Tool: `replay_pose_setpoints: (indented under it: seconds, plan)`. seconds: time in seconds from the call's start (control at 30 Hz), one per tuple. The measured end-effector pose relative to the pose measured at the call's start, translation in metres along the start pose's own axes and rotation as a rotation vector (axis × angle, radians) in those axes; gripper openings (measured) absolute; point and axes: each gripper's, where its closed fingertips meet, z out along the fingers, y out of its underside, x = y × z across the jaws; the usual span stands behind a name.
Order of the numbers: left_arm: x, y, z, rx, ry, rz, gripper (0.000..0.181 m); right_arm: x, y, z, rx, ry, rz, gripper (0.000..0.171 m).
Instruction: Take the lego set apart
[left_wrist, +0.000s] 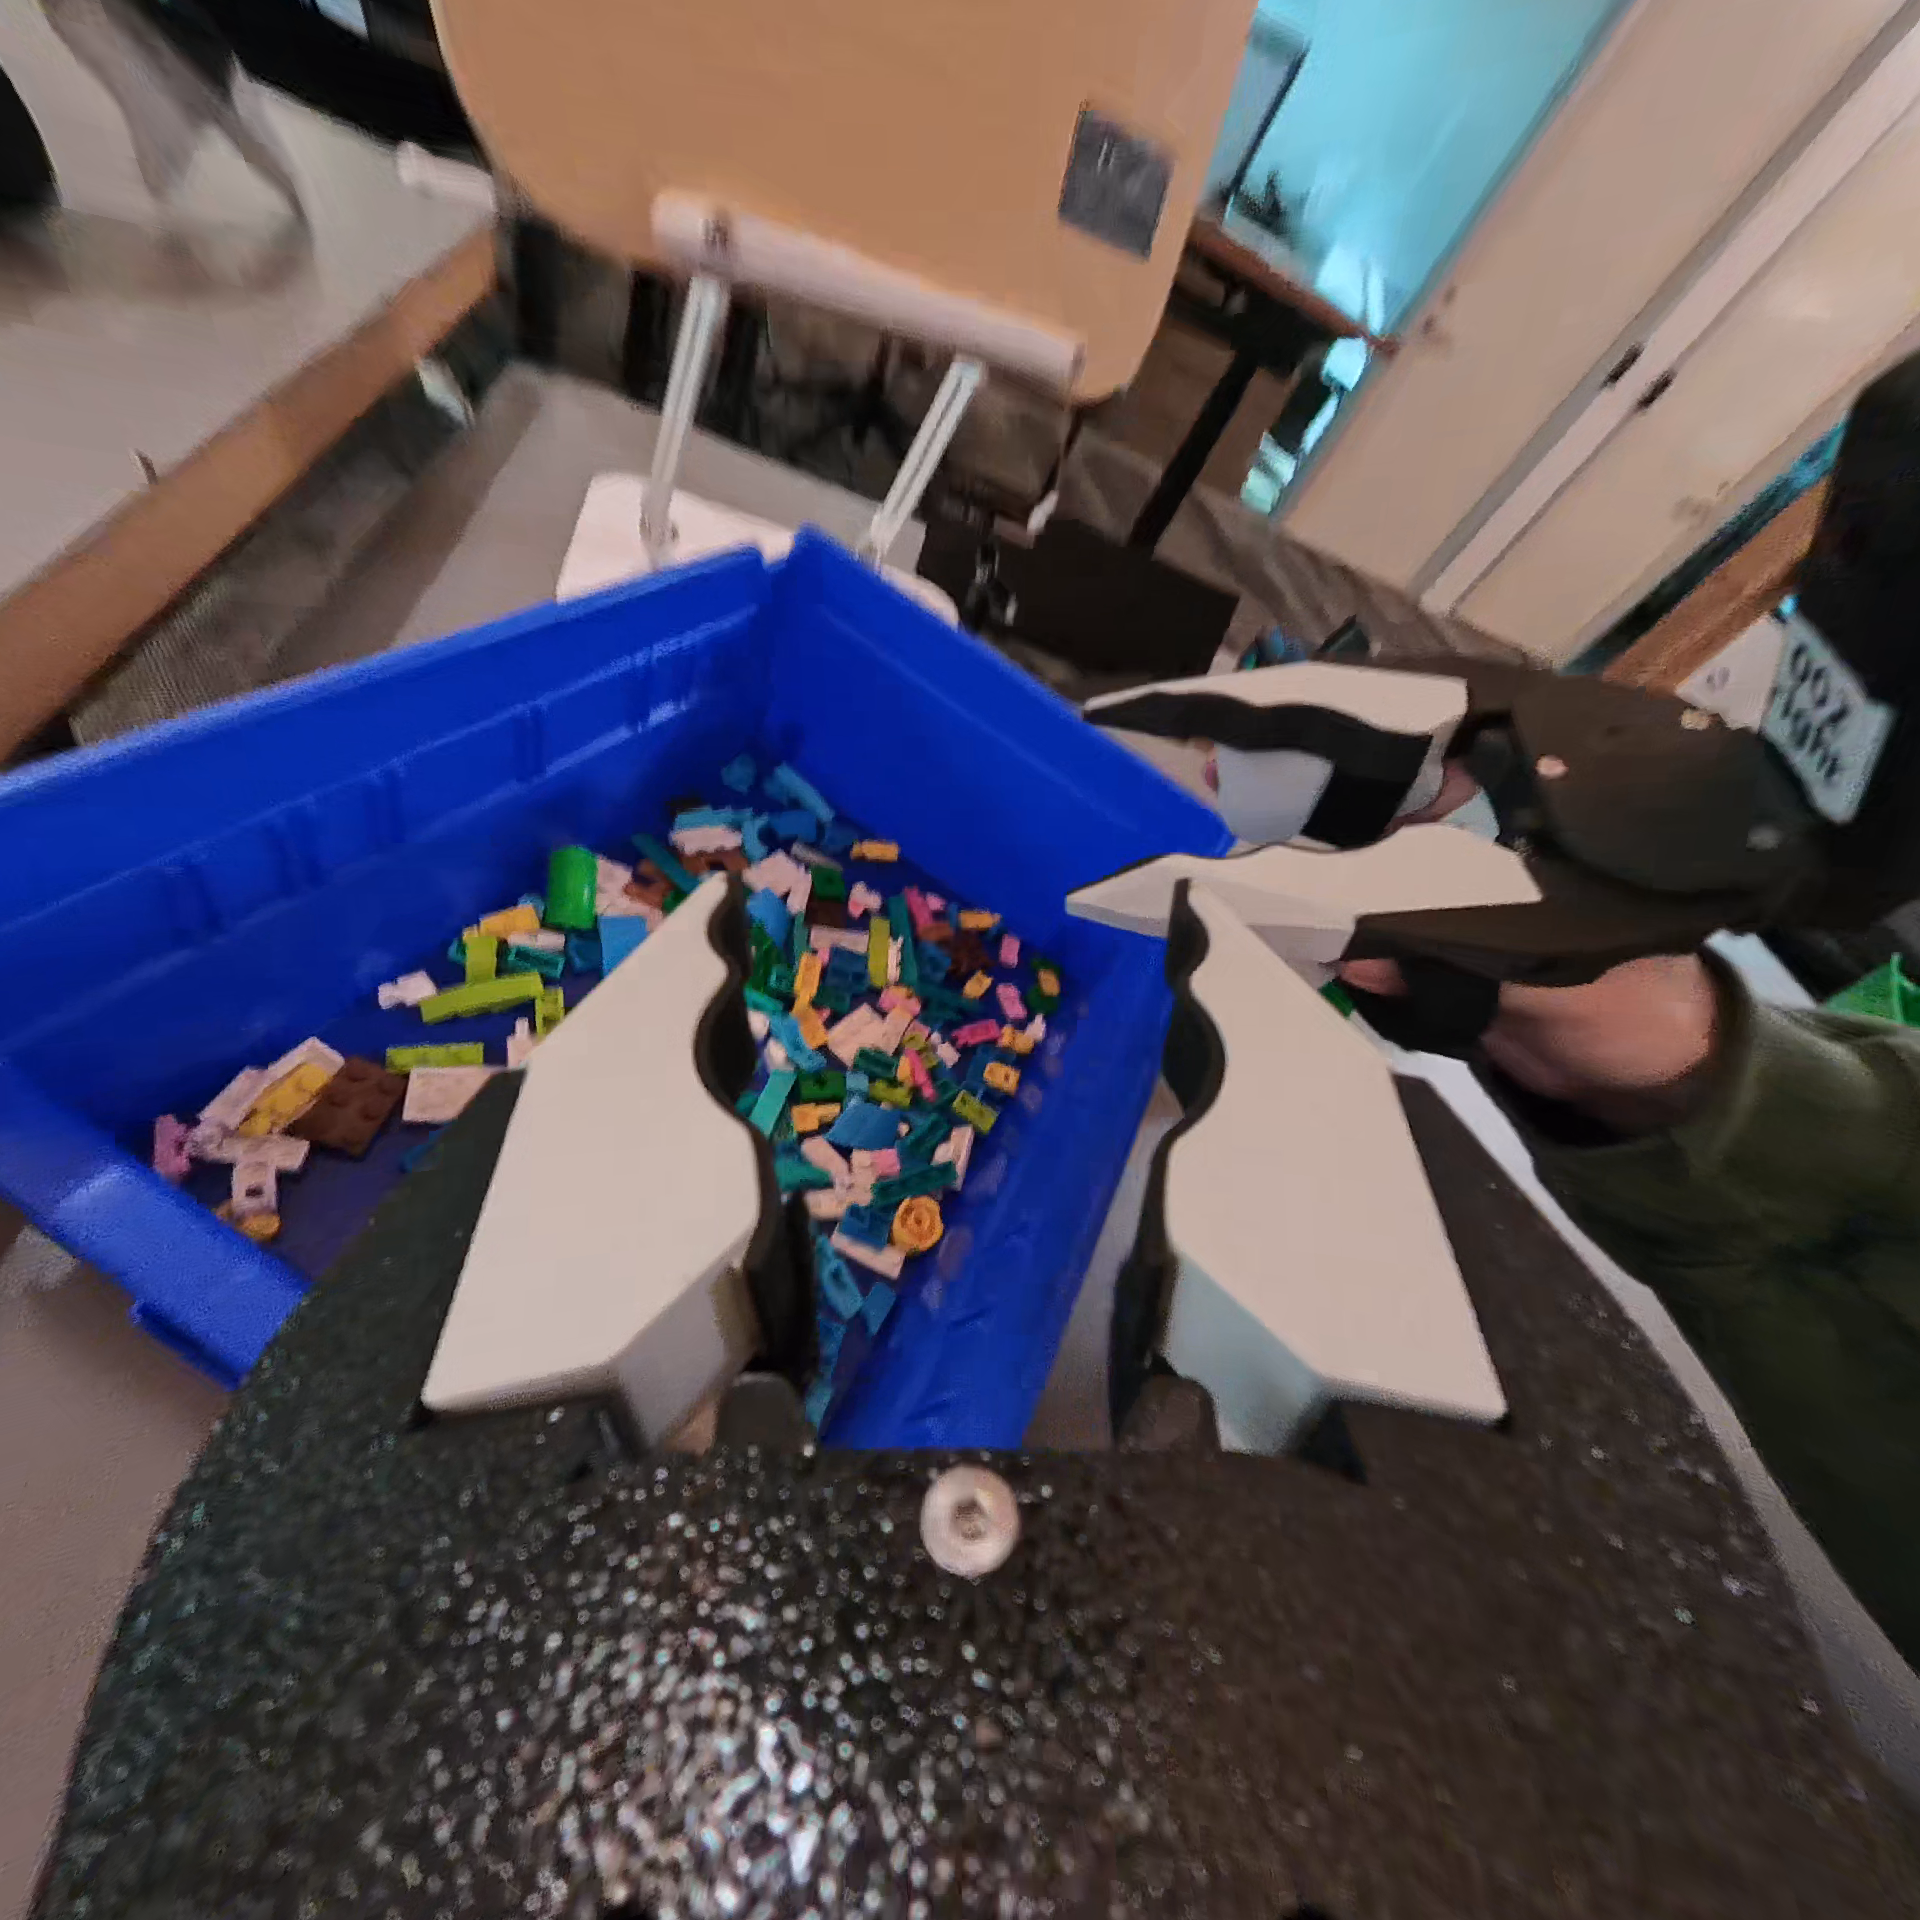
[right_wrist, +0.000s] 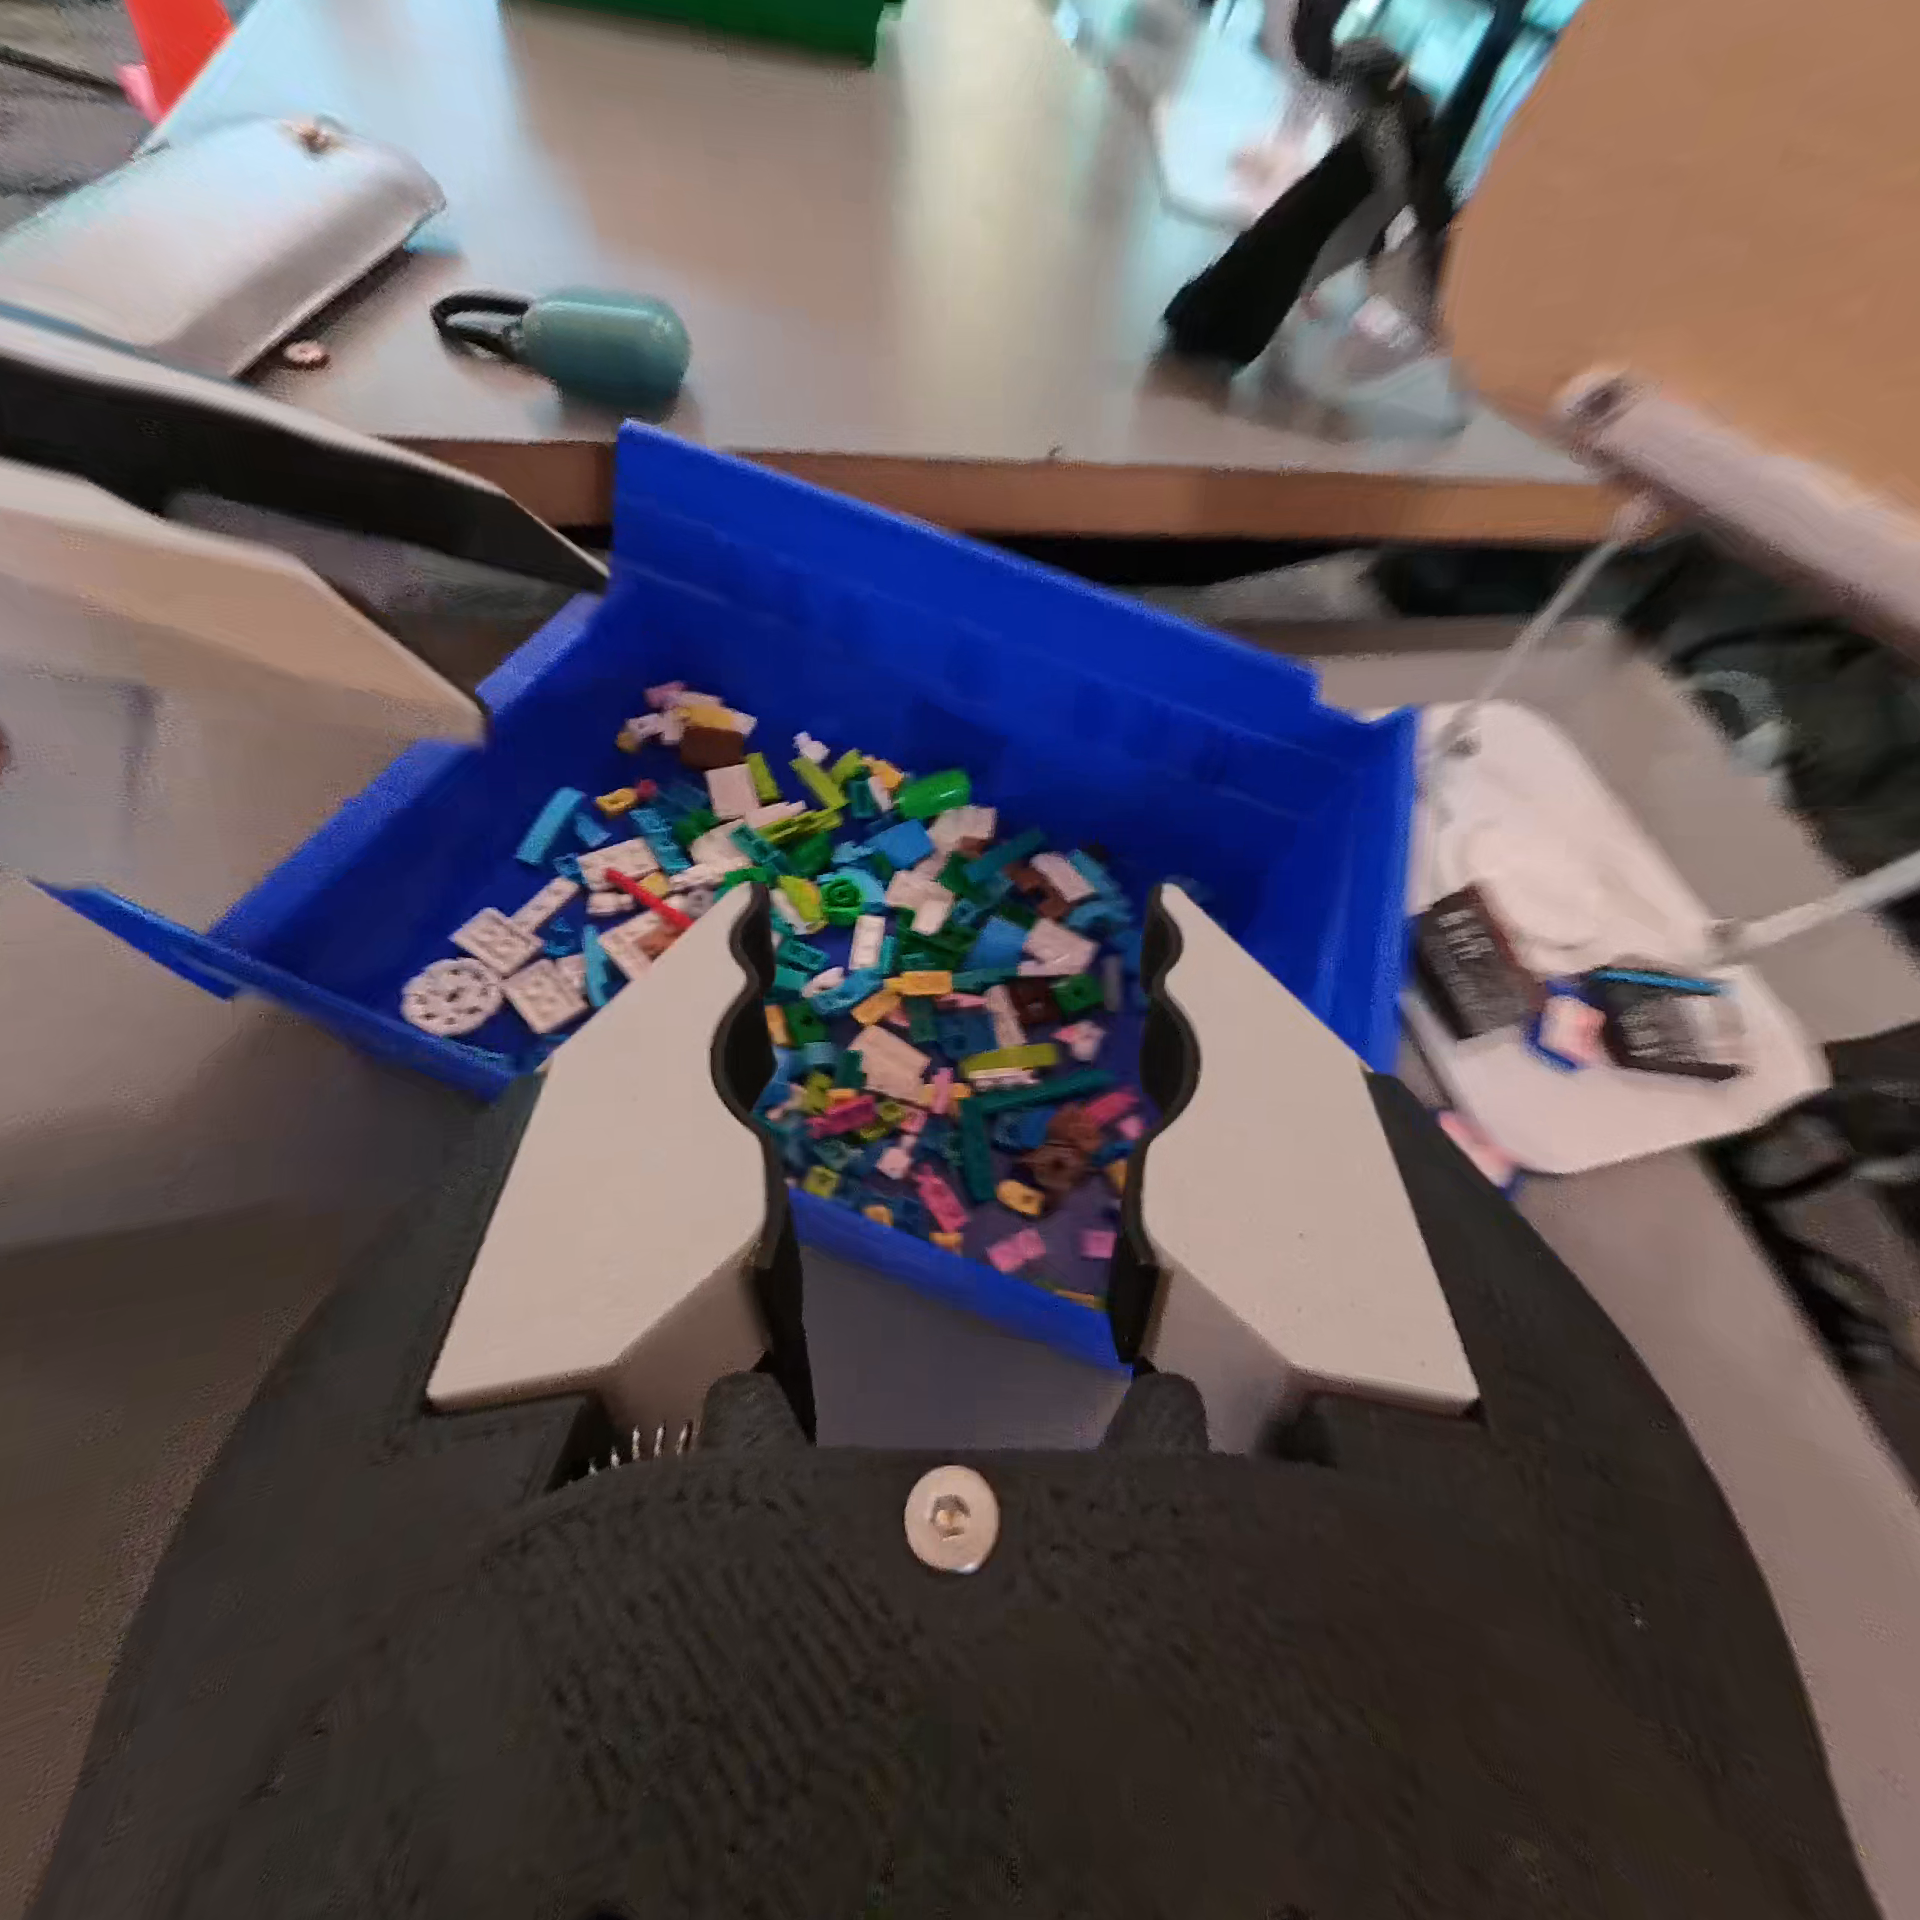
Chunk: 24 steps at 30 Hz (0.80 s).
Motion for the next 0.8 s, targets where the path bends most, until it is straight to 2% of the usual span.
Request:
replay_pose_setpoints:
  seconds: [0.03,0.13,0.2,0.27,0.33,0.4,0.47,0.53,0.6,0.7,0.8]
  plan:
    - [0.008,-0.008,-0.006,0.072,0.004,0.033,0.080,0.006,-0.004,-0.012,0.051,0.039,-0.043,0.070]
    - [0.033,-0.021,-0.014,0.227,-0.096,0.286,0.090,0.014,-0.013,-0.071,0.279,0.181,-0.256,0.067]
    - [0.054,-0.019,-0.009,0.274,-0.196,0.517,0.101,0.013,-0.002,-0.113,0.379,0.285,-0.421,0.066]
    - [0.097,-0.008,0.005,0.316,-0.167,0.794,0.074,0.006,0.021,-0.152,0.437,0.346,-0.542,0.065]
    - [0.136,0.008,0.024,0.343,-0.159,1.033,0.079,0.004,0.053,-0.185,0.434,0.411,-0.625,0.066]
    - [0.166,0.025,0.049,0.338,-0.171,1.165,0.091,0.014,0.089,-0.212,0.375,0.496,-0.670,0.073]
    - [0.196,0.042,0.076,0.348,-0.131,1.162,0.129,0.028,0.123,-0.235,0.316,0.555,-0.647,0.100]
    - [0.230,0.058,0.099,0.364,-0.039,1.108,0.159,0.033,0.143,-0.260,0.360,0.545,-0.572,0.111]
    - [0.260,0.073,0.119,0.356,0.037,1.073,0.160,0.043,0.156,-0.287,0.409,0.579,-0.523,0.127]
    - [0.287,0.090,0.150,0.268,0.069,1.026,0.160,0.066,0.176,-0.316,0.378,0.685,-0.533,0.151]
    - [0.305,0.101,0.175,0.194,0.085,0.957,0.159,0.083,0.182,-0.333,0.377,0.727,-0.499,0.159]
